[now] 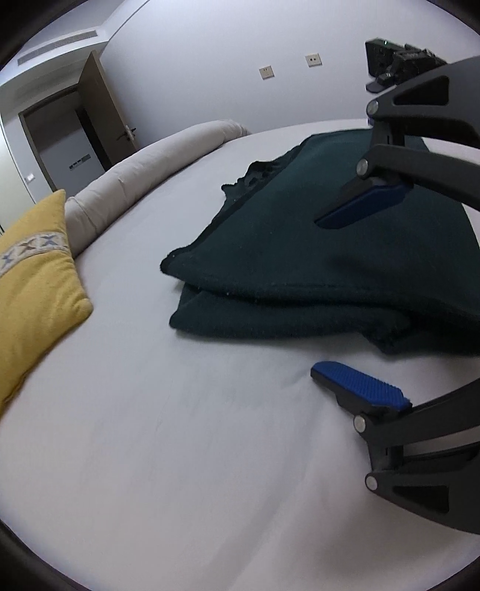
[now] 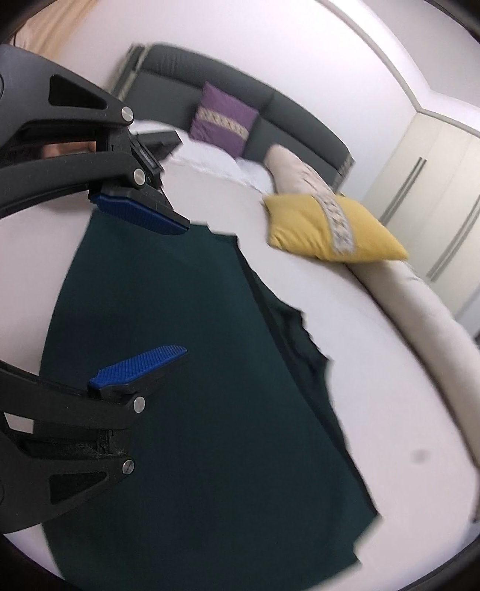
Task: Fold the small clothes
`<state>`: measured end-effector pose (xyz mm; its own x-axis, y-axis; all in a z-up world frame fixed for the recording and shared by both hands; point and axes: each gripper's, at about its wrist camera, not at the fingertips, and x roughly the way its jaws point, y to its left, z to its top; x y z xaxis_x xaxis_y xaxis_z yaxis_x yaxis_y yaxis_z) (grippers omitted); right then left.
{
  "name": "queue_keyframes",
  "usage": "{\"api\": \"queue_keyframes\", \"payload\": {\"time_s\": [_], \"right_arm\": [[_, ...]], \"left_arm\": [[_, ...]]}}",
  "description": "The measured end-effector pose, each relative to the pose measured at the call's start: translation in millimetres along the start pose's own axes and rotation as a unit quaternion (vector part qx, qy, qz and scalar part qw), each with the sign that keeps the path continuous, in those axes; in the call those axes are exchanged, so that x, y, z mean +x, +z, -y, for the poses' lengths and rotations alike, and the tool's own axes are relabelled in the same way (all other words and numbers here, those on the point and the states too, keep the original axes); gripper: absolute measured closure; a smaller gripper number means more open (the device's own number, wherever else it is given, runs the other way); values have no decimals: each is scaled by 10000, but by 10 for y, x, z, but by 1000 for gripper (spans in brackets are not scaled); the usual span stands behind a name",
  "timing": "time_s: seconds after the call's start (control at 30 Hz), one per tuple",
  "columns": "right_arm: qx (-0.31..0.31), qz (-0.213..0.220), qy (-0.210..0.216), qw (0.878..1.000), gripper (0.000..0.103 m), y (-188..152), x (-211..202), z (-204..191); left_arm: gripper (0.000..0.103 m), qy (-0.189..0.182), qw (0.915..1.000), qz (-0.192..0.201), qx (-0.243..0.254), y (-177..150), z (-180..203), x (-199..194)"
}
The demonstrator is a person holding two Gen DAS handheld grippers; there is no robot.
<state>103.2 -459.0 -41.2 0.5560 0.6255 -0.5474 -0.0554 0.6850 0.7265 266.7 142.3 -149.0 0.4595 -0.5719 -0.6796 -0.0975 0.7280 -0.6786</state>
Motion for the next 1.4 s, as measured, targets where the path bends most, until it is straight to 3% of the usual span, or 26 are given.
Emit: {"api": "queue_keyframes", "payload": {"time_s": [0.07,0.1,0.2,0.37,0.67,0.93,1.17,1.4], "right_arm": [[92,-254,130,9996,42,13,192,-43],[116,-370,190,9991,42,8,283,-64],[156,-607,315,9975,42,-19,454,-129],[227,-921,370,9948,42,-80,727,-180],[132,-1453,-16,9893,43,-176,1276,-283],[142,-1432,-31,9896,43,-224,1509,-179],[675,-980,423,9920,42,15,1046,91],[1300,-531,565,9885,42,306,447,790]], "left_arm": [[67,-352,9987,-271,-268,10,-58,53],[68,-524,9964,-464,-470,-3,-114,98],[71,-686,9944,-562,-575,-7,-176,109],[88,-1100,9871,-651,-962,3,-380,110],[90,-1118,9895,-412,-820,-6,-341,55],[91,-399,9990,-195,6,-18,88,-76],[91,-397,9964,-229,718,-128,1001,-22],[91,-568,9896,-523,1210,-495,1902,599]]}}
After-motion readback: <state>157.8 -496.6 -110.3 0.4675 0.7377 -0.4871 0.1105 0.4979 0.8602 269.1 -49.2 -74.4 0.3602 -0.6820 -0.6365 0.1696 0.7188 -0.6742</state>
